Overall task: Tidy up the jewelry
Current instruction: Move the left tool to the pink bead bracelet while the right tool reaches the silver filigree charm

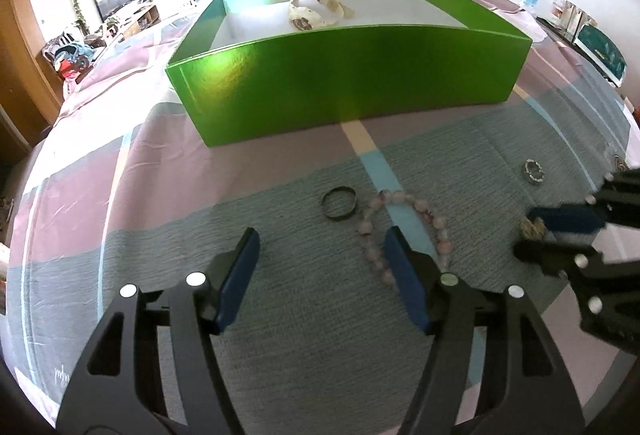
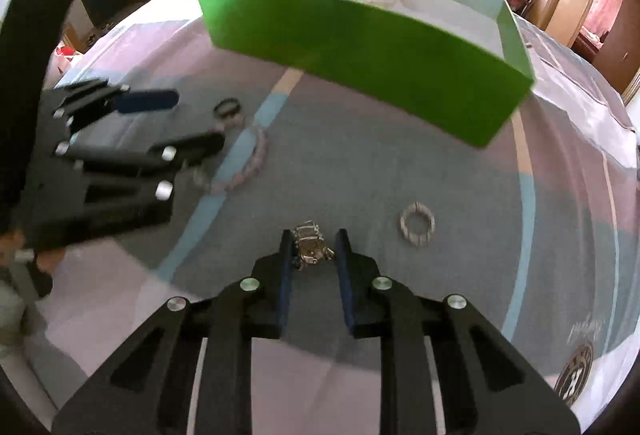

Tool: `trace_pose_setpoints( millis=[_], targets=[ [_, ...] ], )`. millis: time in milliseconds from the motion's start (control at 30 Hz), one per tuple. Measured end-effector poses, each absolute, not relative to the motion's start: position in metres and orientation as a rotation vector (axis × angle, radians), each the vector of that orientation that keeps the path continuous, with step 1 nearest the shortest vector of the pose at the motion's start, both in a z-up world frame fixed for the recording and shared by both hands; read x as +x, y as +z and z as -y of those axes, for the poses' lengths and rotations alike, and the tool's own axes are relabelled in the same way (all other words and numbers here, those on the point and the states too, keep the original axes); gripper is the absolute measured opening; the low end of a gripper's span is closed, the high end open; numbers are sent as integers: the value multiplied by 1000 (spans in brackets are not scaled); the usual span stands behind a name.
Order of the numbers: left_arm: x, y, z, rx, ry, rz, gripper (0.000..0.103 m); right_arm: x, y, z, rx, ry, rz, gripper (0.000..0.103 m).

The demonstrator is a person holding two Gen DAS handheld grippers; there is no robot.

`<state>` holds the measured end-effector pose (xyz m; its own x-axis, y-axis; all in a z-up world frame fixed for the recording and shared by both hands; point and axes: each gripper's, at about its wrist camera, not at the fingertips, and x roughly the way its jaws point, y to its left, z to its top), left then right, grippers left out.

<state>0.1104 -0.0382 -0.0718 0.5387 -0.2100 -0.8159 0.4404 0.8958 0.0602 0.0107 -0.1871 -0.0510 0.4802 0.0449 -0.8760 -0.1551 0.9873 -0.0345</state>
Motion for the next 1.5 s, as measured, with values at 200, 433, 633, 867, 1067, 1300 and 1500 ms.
trace_pose_setpoints(
  millis=[200,433,633,867,1067,1300,1500],
  targets=[
    [107,-71,40,277,-378,-916,65,3,-53,193,-75,134,-1023,31],
    [109,-72,36,263,-375,-924,67,2,-54,193,-89,142,-1011,45],
    [109,-72,35,259,-386,-927,56,1,-54,193,-106,134,-1004,45],
    [100,-70,41,308,-367,-903,48,2,-55,191,-115,133,-1001,49],
    [93,-70,46,343,-370,-898,46,5,-55,193,-111,122,-998,49],
    [91,-70,49,352,-377,-895,46,6,-55,192,-110,117,-992,49],
    [89,-70,50,358,-376,-886,51,6,-56,192,-109,106,-983,53]
  ],
)
